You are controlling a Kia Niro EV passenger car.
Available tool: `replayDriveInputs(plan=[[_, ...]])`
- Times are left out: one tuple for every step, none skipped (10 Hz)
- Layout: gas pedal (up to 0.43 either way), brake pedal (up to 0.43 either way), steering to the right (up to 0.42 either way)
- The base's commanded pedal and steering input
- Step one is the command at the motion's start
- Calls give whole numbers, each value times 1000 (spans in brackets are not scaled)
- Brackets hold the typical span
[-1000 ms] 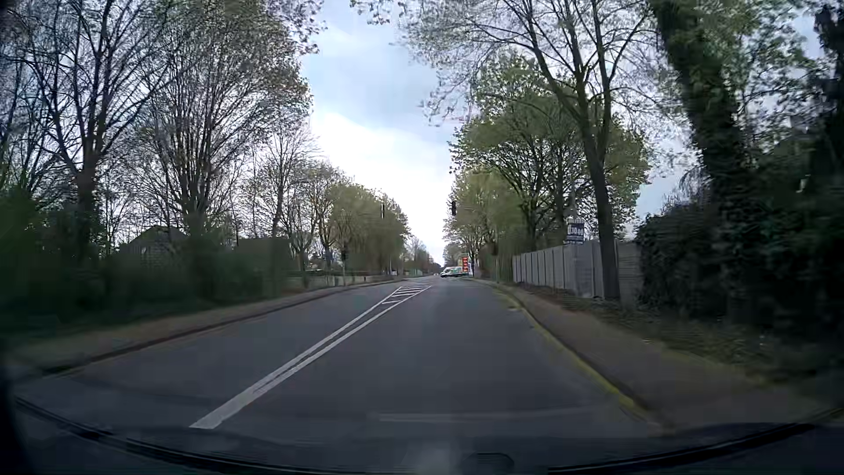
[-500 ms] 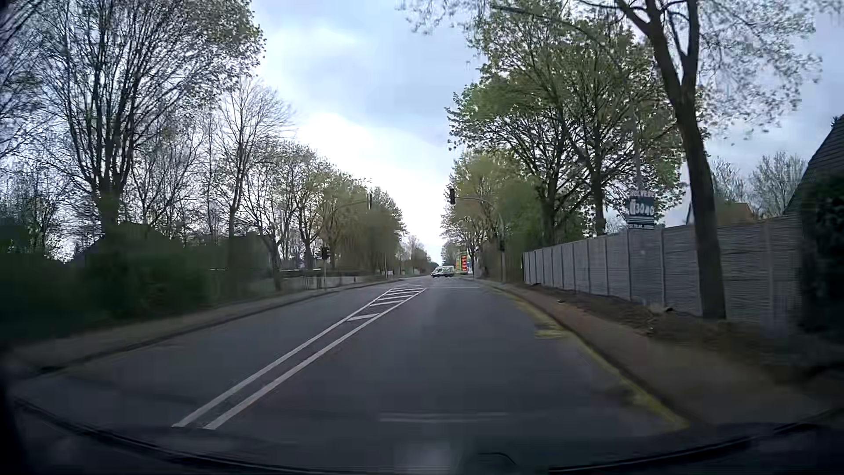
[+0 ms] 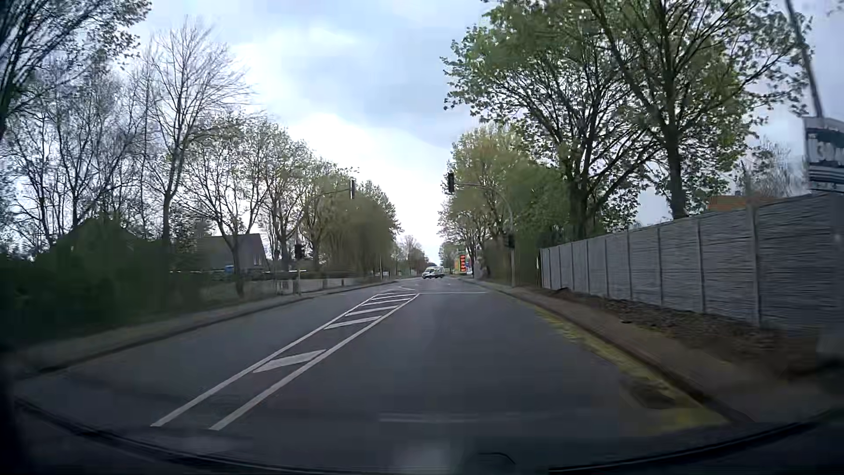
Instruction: Follow the waypoints while adhering to traffic rules and regulations
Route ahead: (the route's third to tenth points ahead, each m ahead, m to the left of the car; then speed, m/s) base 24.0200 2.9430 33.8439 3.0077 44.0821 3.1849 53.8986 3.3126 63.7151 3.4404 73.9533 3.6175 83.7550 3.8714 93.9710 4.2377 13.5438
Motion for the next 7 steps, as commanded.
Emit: replayDriveInputs(plan=[[157,0,1],[157,0,1],[150,0,1],[150,0,1],[150,0,1],[150,0,1],[150,0,1]])
